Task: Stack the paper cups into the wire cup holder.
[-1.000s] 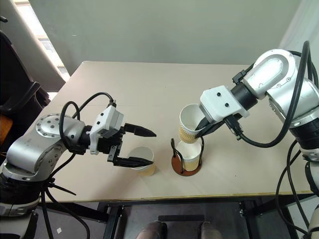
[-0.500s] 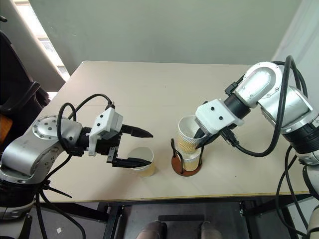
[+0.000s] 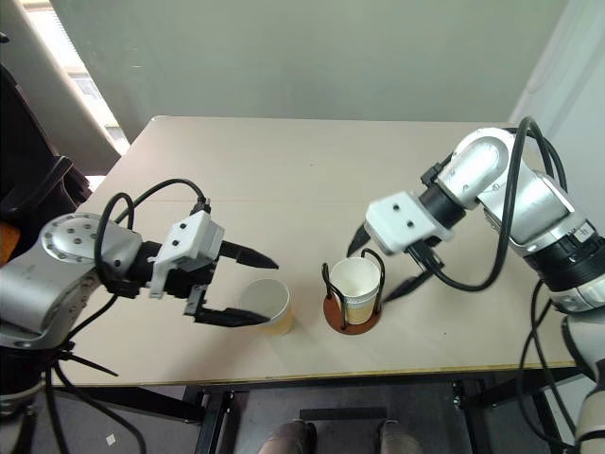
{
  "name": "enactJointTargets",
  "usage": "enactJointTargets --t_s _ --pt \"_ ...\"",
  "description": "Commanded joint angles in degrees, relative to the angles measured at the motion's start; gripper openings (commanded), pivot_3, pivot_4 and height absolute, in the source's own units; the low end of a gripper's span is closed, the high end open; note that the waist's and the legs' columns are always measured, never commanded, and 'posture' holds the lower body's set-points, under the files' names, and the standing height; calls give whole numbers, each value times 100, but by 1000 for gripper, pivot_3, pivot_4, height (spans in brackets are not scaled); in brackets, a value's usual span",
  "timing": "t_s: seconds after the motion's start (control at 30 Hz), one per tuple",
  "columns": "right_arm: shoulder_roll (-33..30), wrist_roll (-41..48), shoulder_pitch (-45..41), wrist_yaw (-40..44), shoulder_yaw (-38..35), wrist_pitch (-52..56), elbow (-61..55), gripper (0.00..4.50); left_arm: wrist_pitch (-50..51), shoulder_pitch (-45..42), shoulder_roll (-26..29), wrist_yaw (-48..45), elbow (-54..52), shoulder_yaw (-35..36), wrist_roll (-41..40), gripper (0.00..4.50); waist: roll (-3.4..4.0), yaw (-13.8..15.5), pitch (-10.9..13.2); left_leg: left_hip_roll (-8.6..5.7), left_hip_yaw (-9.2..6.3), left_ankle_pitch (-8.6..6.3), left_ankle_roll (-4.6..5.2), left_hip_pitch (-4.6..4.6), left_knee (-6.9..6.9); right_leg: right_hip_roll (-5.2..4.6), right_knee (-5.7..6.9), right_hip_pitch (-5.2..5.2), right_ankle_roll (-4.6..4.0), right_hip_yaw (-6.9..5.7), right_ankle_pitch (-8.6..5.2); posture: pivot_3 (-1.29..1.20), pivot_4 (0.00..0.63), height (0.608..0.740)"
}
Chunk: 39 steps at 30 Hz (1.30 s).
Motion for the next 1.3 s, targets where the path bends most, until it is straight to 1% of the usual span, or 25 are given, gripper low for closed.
enactJointTargets --t_s 0.03,0.17,0.27,0.3,0.37,0.4,0.47,0.53,0.6,0.63,0.67,0.7,0.8,0.9,0.93,1.03,1.13,1.17,1.2,1.23,1.3 --pt "543 312 215 -848 -810 923 -221 4417 -414 -14 290 -735 -162 -205 130 4500 -1 -9 -1 1 0 0 0 2 -3 0 0 -1 0 0 0 0 150 740" --pt "700 236 618 -996 -1055 1343 -827 4417 -886 -77 238 -1006 49 -719 677 4500 -1 13 -1 4 -6 -3 -5 -5 -7 2 0 -6 -3 -5 -2 0 150 740" --pt "714 191 753 -1094 -1183 1572 -1026 4417 -1258 -186 18 -1000 320 -1105 1171 4500 -1 14 -1 1 -5 -8 -2 -13 1 -2 -5 -7 -5 -3 -3 0 150 740" --pt "702 175 797 -1115 -1220 1648 -1094 4417 -1493 -254 -72 -910 499 -1269 1497 4500 -2 4 -1 -1 -4 -8 -1 -14 2 -4 -6 -7 -5 -2 -3 0 150 740" --pt "536 210 980 -1100 -1323 1851 -1368 4417 -2117 -446 -290 -758 1015 -1612 2194 4500 -3 22 -2 0 -5 -8 -1 -13 2 -5 -6 -6 -5 -2 -2 0 150 740" --pt "434 247 1083 -1069 -1390 1963 -1513 4417 -2316 -525 -379 -754 1204 -1715 2386 4500 -3 18 -2 0 -9 -8 -1 -12 3 -5 -5 -4 -5 -4 -2 0 150 740" --pt "347 276 1190 -1033 -1475 2097 -1671 4417 -2496 -597 -480 -809 1392 -1766 2514 4500 -4 14 -3 1 -10 -8 -2 -12 4 -4 -4 -4 -4 -4 -2 0 150 740" --pt "210 358 1343 -1016 -1614 2270 -1850 4500 -2700 -633 -601 -796 1546 -1819 2678 4107 -4 11 -3 1 -8 -8 -2 -13 4 -4 -5 -5 -2 -3 -1 0 150 740" --pt "72 432 1502 -1050 -1760 2457 -2002 4500 -2828 -648 -685 -820 1630 -1833 2757 3548 -4 5 -3 1 -6 -8 -2 -13 3 -4 -5 -5 0 -3 0 0 150 740" --pt "5 454 1576 -1073 -1828 2545 -2066 4500 -2871 -654 -718 -836 1656 -1826 2778 3157 -4 6 -3 1 -7 -8 -2 -13 2 -3 -5 -5 2 -3 1 0 150 740" --pt "-98 486 1682 -1074 -1908 2637 -2152 4500 -2940 -663 -725 -923 1681 -1821 2771 2889 -4 6 -3 1 -7 -8 -2 -13 1 -3 -5 -5 3 -4 1 0 150 740" --pt "-210 520 1792 -1056 -1979 2704 -2242 4500 -2994 -668 -713 -1037 1696 -1811 2727 2424 -4 8 -3 2 -7 -8 -3 -13 1 -3 -5 -5 6 -4 2 0 150 740" --pt "-594 617 2187 -980 -2242 2805 -2543 4500 -3125 -755 -665 -1262 1777 -1771 2637 1372 -4 13 -3 2 -7 -8 -2 -15 2 -2 -9 -4 9 -3 4 0 150 740" --pt "-882 793 2444 -1001 -2554 3014 -2726 4500 -3097 -916 -476 -1345 1650 -1875 2275 200 -4 16 -3 1 -6 -7 -3 -18 5 -2 -12 -4 22 -2 11 0 150 740" --pt "-989 934 2559 -1008 -2723 3152 -2786 4500 -3047 -1001 -404 -1345 1573 -1918 2096 37 -4 19 -3 1 -6 -6 -3 -19 5 -2 -12 -4 24 -2 12 0 150 740" --pt "-1335 1419 3048 -974 -3334 3547 -2949 4500 -2958 -1407 -192 -1345 1507 -2052 1485 37 -5 54 -3 1 -5 -5 -3 -21 8 -1 -15 -1 29 -1 15 0 150 740" --pt "-1618 1624 3858 -1230 -4223 3860 -2922 4500 -2957 -2446 -144 -1345 1916 -2178 708 37 -13 131 -1 -2 -6 -4 -2 -26 10 -1 -25 4 33 0 16 0 150 740" --pt "-1655 1607 4172 -1355 -4543 3923 -2894 4500 -2842 -2988 -336 -1345 2173 -2152 428 37 -14 130 -1 -2 -12 -2 -4 -33 15 -1 -28 4 38 -3 18 0 150 740" --pt "-1673 1604 4369 -1445 -4734 3954 -2886 4500 -2767 -3348 -466 -1345 2359 -2156 237 37 -14 154 -1 -2 -8 -3 -3 -29 16 -3 -30 4 40 2 20 0 150 740" --pt "-1683 1582 4562 -1522 -4874 3955 -2896 4500 -2790 -3721 -596 -1345 2542 -2236 54 37 -13 154 -1 -7 -8 -1 1 -31 17 -7 -30 10 45 2 22 0 150 740" --pt "-1704 1551 4764 -1607 -4958 3901 -2937 4500 -2914 -4183 -774 -1345 2816 -2428 -186 37 -12 142 -1 -8 2 -3 9 -31 18 -15 -41 13 54 7 26 0 150 740"
